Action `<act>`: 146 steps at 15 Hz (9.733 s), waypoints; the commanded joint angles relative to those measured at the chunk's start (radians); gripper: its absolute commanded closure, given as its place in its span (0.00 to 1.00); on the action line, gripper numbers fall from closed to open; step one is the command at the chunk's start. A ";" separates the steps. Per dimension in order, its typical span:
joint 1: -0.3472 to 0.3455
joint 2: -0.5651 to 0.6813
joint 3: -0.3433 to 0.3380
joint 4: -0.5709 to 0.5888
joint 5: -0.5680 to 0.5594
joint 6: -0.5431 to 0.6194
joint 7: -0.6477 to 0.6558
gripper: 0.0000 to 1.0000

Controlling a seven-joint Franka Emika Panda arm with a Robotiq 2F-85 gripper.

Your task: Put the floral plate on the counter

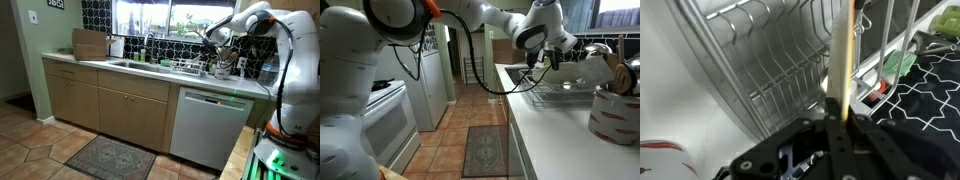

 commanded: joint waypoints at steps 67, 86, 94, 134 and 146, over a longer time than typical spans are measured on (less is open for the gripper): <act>-0.072 -0.887 -0.177 -0.870 -0.257 -0.172 0.148 0.93; -0.184 -0.956 -0.057 -1.106 -0.310 0.189 0.311 0.98; -0.097 -0.947 -0.125 -1.187 -0.244 0.371 0.069 0.98; 0.765 -0.876 -1.100 -0.882 0.051 0.140 -0.466 0.54; 0.850 -0.812 -1.199 -0.842 -0.015 0.067 -0.431 0.00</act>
